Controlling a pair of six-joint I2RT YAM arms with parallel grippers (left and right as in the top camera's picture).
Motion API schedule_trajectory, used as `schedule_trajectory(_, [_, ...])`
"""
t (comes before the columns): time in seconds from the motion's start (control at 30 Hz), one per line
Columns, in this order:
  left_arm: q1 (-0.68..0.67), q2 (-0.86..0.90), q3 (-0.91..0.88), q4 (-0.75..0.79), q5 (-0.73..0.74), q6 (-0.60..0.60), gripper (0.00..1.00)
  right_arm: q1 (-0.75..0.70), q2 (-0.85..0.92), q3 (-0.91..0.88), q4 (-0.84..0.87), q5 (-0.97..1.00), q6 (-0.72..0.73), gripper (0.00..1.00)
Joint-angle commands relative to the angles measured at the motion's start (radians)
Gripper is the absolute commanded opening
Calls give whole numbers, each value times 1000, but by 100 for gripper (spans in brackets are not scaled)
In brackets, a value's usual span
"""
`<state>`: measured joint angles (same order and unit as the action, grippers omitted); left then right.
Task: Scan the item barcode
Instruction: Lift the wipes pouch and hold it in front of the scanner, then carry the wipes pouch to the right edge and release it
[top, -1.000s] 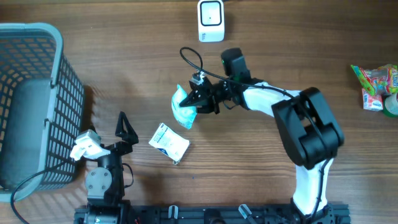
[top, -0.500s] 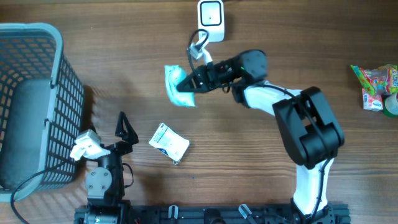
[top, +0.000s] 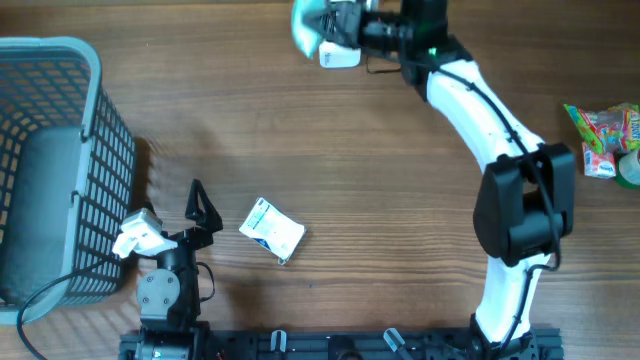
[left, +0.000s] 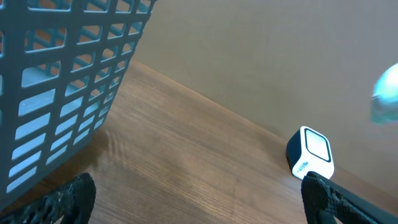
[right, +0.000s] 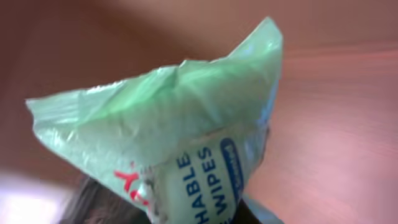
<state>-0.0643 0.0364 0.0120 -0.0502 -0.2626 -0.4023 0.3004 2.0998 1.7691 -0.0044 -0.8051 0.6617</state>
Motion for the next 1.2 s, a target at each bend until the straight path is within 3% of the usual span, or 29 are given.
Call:
schedule_trajectory(0.0, [5,-3,-6,2,5,-2,100,34,-13,99,-58,644,-319,5])
schedule_trajectory(0.2, [5,-3,-6,2,5,-2,100,39,89,99,11,809,-399,5])
schedule_trajectory(0.47, [5,-3,-6,2,5,-3,100,72,217,100,12,809,-404,5])
schedule_trajectory(0.73, [5,-3,-6,2,5,-2,100,80,217,190,-53,759,-400,5])
schedule_trajectory(0.83, [5,-3,-6,2,5,-3,100,80,203,259,-169,747,-401,5])
schedule_trajectory(1.03, [5,-3,-6,2,5,-3,100,60,42,278,-584,1390,-449,4])
schedule_trajectory(1.17, [5,-3,-6,2,5,-2,100,-15,9,278,-915,1505,-324,5])
